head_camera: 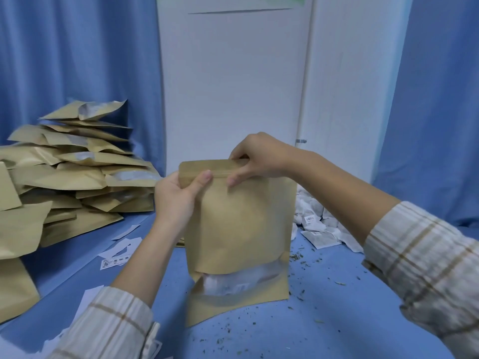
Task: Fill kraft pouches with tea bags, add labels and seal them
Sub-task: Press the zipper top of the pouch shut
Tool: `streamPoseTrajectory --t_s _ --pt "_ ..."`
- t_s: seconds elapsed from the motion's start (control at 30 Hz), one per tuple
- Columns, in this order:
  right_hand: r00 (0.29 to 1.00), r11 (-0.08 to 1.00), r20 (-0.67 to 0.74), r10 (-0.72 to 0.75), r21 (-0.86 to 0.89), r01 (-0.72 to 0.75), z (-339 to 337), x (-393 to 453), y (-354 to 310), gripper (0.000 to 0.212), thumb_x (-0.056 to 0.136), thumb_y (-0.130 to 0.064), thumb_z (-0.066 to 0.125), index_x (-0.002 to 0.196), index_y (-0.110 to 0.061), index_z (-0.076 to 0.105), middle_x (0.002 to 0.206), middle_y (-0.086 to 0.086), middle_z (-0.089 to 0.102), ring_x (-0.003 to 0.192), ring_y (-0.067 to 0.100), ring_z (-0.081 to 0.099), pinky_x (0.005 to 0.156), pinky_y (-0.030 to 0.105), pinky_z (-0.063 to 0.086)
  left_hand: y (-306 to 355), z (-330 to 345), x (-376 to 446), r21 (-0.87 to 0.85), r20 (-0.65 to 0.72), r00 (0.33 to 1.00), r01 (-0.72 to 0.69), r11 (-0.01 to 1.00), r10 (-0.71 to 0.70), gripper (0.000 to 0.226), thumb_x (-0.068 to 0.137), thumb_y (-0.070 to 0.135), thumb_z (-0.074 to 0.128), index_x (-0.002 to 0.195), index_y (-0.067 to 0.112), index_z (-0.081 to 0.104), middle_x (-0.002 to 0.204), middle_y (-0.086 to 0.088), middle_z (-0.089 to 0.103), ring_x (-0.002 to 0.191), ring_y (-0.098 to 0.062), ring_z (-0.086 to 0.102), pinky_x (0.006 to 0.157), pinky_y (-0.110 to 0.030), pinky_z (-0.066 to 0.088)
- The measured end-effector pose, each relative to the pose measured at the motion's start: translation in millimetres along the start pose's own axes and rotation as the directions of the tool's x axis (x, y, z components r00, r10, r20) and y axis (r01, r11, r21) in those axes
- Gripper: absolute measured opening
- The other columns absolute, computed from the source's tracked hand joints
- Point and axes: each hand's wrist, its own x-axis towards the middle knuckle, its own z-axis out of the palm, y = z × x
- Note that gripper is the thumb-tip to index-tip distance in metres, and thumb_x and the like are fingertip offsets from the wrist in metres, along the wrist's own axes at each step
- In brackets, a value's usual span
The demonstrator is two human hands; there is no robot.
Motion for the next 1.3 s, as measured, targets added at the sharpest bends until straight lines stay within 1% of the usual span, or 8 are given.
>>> streamPoseTrajectory --t_s 0.13,0.23,0.37,0.57,0.77,1.0,1.2,1.3 --pt "0.999 1.000 -0.046 0.019 0.026 -0.018 0 -5 10 0.029 0.067 -0.043 0.077 0.067 -0.016 0.067 0.051 -0.006 0.049 0.052 0.007 0.042 0.047 0.018 0.029 -2 -1 2 0.026 -0.034 0.998 -0.044 0.999 0.045 0.012 0.068 0.032 0.079 0.068 0.025 0.069 0.069 0.011 0.071 0.061 -0.001 0.063 0.054 -0.013 0.048" --pt "0.999 0.999 -0.032 0.023 0.032 -0.022 1 -8 17 0.045 0.067 -0.044 0.077 0.068 -0.001 0.062 0.053 0.004 0.040 0.054 0.012 0.033 0.046 0.022 0.021 -2 -2 0 -0.029 -0.041 0.998 -0.046 0.998 0.045 0.013 0.064 0.033 0.079 0.068 0.024 0.070 0.068 0.012 0.071 0.061 -0.001 0.062 0.056 -0.014 0.048" --pt "0.998 0.999 -0.053 0.026 0.041 -0.024 1 -15 24 0.054 0.069 -0.042 0.077 0.049 -0.010 0.038 0.048 -0.003 0.020 0.049 0.011 0.023 0.044 0.023 0.016 -1 -5 2 -0.075 -0.035 0.999 -0.026 0.997 0.023 0.023 0.055 0.039 0.077 0.069 0.022 0.069 0.068 0.012 0.071 0.061 -0.002 0.062 0.057 -0.015 0.049" --pt "0.994 0.997 -0.101 0.029 0.070 -0.022 3 -18 30 0.053 0.067 -0.045 0.077 0.058 0.001 0.053 0.048 -0.002 0.026 0.050 0.010 0.026 0.043 0.019 0.021 -3 -13 7 -0.082 -0.015 1.000 0.002 0.997 -0.004 0.028 0.054 0.041 0.077 0.073 0.022 0.071 0.075 0.008 0.073 0.070 -0.007 0.066 0.067 -0.024 0.052" --pt "0.973 0.993 -0.218 0.069 -0.080 -0.089 15 -21 32 0.067 0.069 -0.063 0.063 0.047 -0.016 0.020 0.045 -0.002 0.020 0.048 0.015 0.023 0.051 0.030 0.021 -8 -23 9 -0.107 -0.005 1.000 -0.014 0.994 0.014 0.021 0.054 0.040 0.078 0.070 0.027 0.075 0.074 0.009 0.073 0.068 -0.004 0.066 0.061 -0.018 0.051" --pt "0.945 0.982 -0.325 0.031 -0.166 -0.089 21 -24 39 0.071 0.068 -0.064 0.064 0.047 -0.016 0.017 0.041 0.000 0.019 0.044 0.014 0.021 0.049 0.030 0.019 -14 -25 8 -0.130 -0.024 1.000 0.004 0.992 -0.007 0.029 0.048 0.045 0.081 0.072 0.028 0.075 0.076 0.008 0.073 0.070 -0.007 0.067 0.062 -0.019 0.051" --pt "0.911 0.994 -0.397 0.107 0.058 -0.091 31 -23 46 0.067 0.066 -0.060 0.069 0.044 -0.016 0.022 0.044 -0.001 0.019 0.048 0.013 0.020 0.052 0.030 0.021 -15 -25 10 -0.168 -0.023 1.000 -0.001 0.986 -0.003 0.022 0.051 0.038 0.081 0.069 0.028 0.075 0.074 0.010 0.073 0.067 -0.005 0.066 0.061 -0.018 0.051" --pt "0.829 0.948 -0.501 0.248 0.300 -0.102 39 -27 55 0.043 0.059 -0.058 0.075 0.057 -0.018 0.059 0.048 -0.008 0.050 0.050 0.005 0.047 0.054 0.016 0.037 -9 -26 13 -0.139 -0.024 1.000 -0.010 0.990 0.007 0.008 0.059 0.031 0.079 0.066 0.029 0.075 0.072 0.011 0.072 0.067 -0.004 0.066 0.061 -0.018 0.051"
